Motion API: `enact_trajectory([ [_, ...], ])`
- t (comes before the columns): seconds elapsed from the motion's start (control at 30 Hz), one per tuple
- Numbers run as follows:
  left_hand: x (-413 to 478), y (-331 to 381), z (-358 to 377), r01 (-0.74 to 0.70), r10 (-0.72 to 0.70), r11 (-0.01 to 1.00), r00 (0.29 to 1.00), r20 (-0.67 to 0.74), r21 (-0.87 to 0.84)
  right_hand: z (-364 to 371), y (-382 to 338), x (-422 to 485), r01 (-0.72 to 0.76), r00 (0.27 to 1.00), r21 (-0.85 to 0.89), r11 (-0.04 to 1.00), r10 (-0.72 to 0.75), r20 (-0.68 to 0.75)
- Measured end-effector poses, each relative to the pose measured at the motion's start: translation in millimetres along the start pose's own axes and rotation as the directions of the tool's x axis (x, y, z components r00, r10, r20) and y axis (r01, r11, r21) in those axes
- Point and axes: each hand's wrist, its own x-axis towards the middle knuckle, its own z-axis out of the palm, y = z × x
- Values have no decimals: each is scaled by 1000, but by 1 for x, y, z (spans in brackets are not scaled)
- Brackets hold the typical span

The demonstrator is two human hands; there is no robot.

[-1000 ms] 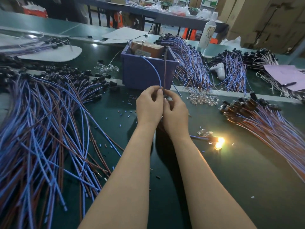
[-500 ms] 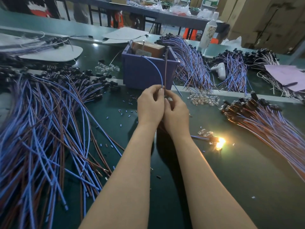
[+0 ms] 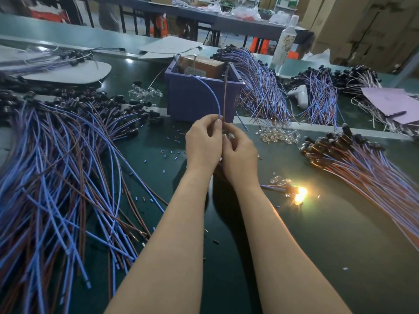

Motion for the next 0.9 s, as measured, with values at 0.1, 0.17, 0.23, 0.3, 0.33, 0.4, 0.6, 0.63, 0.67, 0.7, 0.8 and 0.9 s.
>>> enact_trajectory([
  [0.1,0,0,0,-1,1,1000,1000,4,15,-1,-3,-1,2,1000,-11,1000,-2,18],
  [0.17,3,4,0,27,-27,999,999,43,-17,-5,-8,-2,13,999,-30,999,-12,40],
  [0.23,4,13,-2,31,-24,996,996,91,-80,-15,-16,-2,40,996,-47,998,-36,86],
  [0.3,4,28,-4,-46,57,992,994,93,-120,-30,-27,-1,79,987,-63,995,-70,143],
  [0.33,2,38,-4,-100,112,987,990,89,-129,-39,-33,-1,104,982,-76,992,-91,165],
  [0.4,-2,61,0,-217,230,967,968,97,-131,-59,-41,2,163,979,-171,972,-138,153],
  [0.6,-29,125,42,-506,502,861,834,227,-46,-136,-55,10,105,977,-489,866,-181,-111],
  [0.63,-35,134,52,-541,528,841,805,268,-32,-148,-55,9,90,973,-541,836,-190,-131],
  [0.67,-42,141,62,-564,542,826,783,305,-21,-160,-53,8,89,962,-570,816,-219,-162],
  [0.7,-48,146,71,-570,544,821,776,320,-14,-170,-51,6,93,939,-558,825,-260,-227],
  [0.8,-64,142,96,-403,382,915,891,247,36,-193,-44,-1,69,785,-226,972,-192,-589],
  [0.9,-80,127,124,125,-93,992,865,492,-31,-210,-39,-7,229,668,354,907,118,-735],
])
